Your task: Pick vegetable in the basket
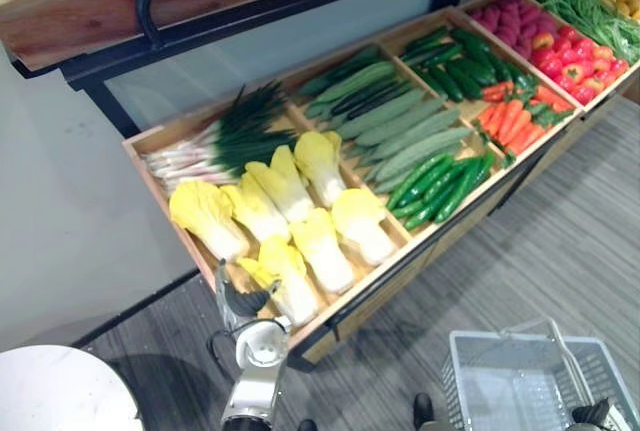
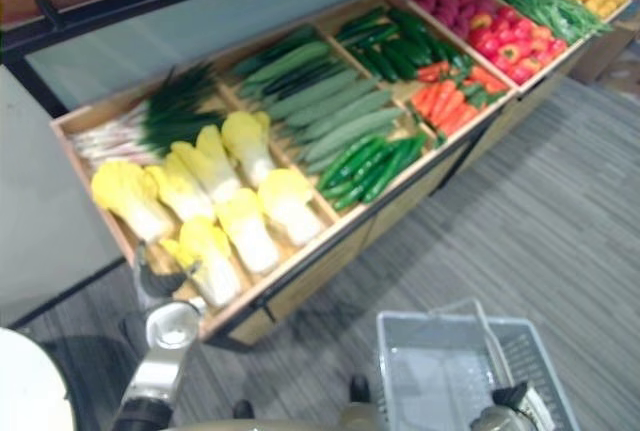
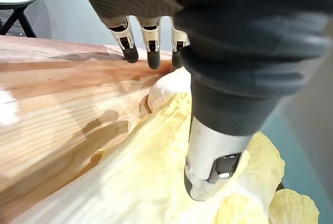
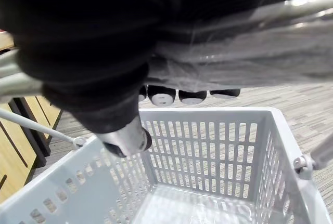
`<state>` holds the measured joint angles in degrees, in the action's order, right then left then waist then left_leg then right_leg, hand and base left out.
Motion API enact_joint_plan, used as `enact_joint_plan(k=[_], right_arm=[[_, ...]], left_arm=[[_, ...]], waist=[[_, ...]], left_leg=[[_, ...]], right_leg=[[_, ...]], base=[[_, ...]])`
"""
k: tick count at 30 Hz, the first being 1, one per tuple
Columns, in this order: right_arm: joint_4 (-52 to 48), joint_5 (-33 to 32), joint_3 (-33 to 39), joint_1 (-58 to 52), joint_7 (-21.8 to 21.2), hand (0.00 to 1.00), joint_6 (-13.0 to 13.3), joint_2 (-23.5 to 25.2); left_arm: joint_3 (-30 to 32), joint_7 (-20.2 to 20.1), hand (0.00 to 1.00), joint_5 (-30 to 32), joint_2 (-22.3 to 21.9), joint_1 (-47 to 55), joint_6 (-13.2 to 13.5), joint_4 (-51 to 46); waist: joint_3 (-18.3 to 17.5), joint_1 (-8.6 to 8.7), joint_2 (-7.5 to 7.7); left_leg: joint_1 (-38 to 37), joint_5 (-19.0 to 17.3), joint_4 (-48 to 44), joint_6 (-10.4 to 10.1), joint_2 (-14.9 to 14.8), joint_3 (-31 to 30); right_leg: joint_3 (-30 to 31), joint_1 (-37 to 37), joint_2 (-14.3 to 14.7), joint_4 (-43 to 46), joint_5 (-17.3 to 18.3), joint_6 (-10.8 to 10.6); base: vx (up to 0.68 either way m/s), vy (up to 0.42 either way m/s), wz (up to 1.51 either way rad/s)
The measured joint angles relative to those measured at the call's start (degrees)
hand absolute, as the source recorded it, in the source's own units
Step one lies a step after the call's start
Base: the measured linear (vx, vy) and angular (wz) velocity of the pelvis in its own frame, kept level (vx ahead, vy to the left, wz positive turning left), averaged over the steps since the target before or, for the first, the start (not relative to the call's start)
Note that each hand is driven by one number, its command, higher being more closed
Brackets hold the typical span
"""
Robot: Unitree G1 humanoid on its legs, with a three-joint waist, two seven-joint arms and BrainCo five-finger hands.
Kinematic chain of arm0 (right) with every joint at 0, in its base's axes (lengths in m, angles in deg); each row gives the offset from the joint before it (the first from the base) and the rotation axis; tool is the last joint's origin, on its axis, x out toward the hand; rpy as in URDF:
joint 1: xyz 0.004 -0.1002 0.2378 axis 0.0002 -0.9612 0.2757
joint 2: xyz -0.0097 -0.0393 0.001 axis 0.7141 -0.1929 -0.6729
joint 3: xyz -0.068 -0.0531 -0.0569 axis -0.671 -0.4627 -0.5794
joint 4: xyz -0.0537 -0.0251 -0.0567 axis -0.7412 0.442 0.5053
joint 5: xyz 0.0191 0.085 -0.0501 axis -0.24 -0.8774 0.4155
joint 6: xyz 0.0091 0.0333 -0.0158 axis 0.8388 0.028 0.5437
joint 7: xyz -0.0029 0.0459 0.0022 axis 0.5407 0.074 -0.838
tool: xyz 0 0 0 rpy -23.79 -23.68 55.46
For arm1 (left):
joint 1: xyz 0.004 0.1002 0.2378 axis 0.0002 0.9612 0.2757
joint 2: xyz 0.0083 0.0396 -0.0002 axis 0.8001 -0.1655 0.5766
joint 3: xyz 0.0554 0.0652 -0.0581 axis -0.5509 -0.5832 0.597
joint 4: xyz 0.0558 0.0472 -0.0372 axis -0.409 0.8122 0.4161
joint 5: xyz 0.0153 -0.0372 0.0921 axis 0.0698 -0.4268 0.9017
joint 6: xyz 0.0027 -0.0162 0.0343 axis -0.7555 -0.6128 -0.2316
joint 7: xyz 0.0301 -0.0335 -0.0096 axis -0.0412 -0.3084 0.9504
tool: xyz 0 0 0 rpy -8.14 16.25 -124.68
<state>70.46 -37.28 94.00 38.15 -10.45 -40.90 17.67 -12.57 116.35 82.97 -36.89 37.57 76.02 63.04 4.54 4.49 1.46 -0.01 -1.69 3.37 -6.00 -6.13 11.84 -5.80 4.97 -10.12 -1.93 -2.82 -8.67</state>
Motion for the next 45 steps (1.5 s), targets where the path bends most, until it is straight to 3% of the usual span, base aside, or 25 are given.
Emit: enact_joint_plan(k=[24,25,43,44,45], right_arm=[[-1.51,-0.02,-1.65,-0.05,1.35,1.0,0.02,-0.03],[-1.51,-0.02,-1.66,-0.05,1.46,1.0,0.01,-0.03],[-1.36,-0.02,-4.5,-1.12,1.51,1.0,0.27,-0.37],[-1.23,-0.02,-4.5,-1.33,1.51,1.0,0.5,-0.37],[-1.22,-0.02,-4.52,-1.44,1.51,1.0,0.6,-0.37]], left_arm=[[-6.62,-1.31,0.0,-2.57,-0.01,-8.71,0.14,11.85],[-6.65,-1.31,1.0,-2.7,0.0,-9.23,0.34,12.48],[-7.11,-0.28,1.0,-7.15,1.78,-13.47,1.9,19.58],[-7.17,-0.28,0.0,-7.16,1.77,-13.39,1.89,19.63],[-7.17,-0.3,0.0,-7.16,1.77,-13.32,1.89,19.64]], waist=[[1.13,0.27,-0.4],[1.38,0.27,-0.37],[1.73,1.55,0.2],[1.72,1.57,0.27],[1.72,1.55,0.3]], left_leg=[[1.25,-1.15,-1.61,-0.11,-0.25,1.6],[1.24,-1.15,-1.61,-0.12,-0.26,1.6],[0.44,-1.97,-2.62,-0.27,-0.41,2.34],[0.17,-1.97,-2.6,-0.27,-0.41,2.17],[0.01,-1.97,-2.55,-0.27,-0.41,2.14]], right_leg=[[1.7,1.87,0.24,0.43,0.0,0.01],[1.72,1.87,0.25,0.43,0.0,0.01],[2.52,1.07,0.32,0.45,-0.02,0.0],[2.34,0.64,0.31,0.36,-0.02,0.0],[2.27,0.48,0.31,0.34,-0.02,0.0]], base=[[0.01,-0.006,-0.03],[0.0,0.0,0.0],[0.0,-0.008,-0.02],[0.01,-0.016,0.05],[0.0,-0.017,0.05]])
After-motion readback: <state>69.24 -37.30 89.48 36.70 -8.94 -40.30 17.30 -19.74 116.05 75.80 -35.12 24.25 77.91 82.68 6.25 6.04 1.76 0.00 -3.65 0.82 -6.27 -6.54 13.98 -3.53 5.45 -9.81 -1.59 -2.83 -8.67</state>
